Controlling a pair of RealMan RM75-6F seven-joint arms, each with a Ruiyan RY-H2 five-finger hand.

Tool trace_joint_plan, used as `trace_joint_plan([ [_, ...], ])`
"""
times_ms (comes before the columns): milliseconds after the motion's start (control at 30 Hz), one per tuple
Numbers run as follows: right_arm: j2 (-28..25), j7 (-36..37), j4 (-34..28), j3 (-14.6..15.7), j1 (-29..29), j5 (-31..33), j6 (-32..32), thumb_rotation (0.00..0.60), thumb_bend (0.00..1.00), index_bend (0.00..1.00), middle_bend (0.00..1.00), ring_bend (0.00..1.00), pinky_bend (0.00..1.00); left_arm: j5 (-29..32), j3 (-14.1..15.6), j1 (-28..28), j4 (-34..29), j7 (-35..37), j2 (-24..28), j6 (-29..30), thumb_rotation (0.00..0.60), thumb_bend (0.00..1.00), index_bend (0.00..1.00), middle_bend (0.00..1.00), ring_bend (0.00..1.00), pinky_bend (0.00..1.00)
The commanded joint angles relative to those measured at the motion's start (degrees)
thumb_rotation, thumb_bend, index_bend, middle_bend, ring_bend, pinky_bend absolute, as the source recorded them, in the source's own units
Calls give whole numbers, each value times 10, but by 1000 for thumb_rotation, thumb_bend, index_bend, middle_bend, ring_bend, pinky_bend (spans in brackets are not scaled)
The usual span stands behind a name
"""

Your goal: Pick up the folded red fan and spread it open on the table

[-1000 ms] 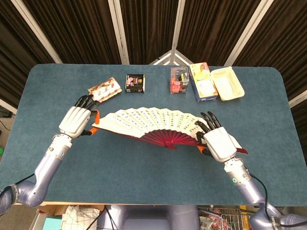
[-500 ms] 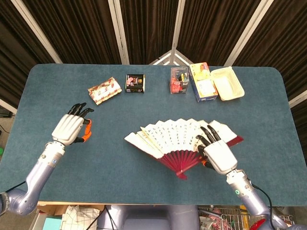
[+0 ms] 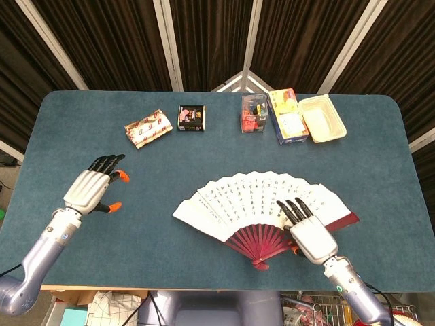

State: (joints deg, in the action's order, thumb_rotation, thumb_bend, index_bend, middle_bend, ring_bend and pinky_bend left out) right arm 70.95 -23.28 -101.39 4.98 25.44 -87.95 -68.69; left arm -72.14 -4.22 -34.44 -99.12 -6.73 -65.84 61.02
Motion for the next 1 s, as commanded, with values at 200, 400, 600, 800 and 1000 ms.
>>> trace_joint_plan([
  [200, -19, -108, -14, 13, -7, 18, 29, 600, 212, 0, 0, 0, 0, -23, 0, 16, -4, 21, 20, 16, 600, 165, 142, 0, 0, 0],
  [400, -38, -149, -31, 15, 0, 27, 55, 600, 198, 0, 0, 0, 0, -34, 1, 29, -10, 29, 34, 28, 600, 155, 122, 0, 0, 0],
  [600, -46, -169, -43, 12, -10, 45, 51, 600, 196, 0, 0, 0, 0, -54, 9, 48, -19, 36, 49, 46, 600, 155, 112, 0, 0, 0],
  [800, -30, -98, -35, 0, -55, 40, -22, 600, 196, 0, 0, 0, 0, -93, 28, 95, -39, 43, 66, 110, 600, 146, 70, 0, 0, 0],
  [1000, -19, 32, -7, 9, -133, 0, -140, 600, 195, 0, 0, 0, 0, -153, 83, 191, -46, 61, 87, 217, 600, 129, 26, 0, 0, 0],
])
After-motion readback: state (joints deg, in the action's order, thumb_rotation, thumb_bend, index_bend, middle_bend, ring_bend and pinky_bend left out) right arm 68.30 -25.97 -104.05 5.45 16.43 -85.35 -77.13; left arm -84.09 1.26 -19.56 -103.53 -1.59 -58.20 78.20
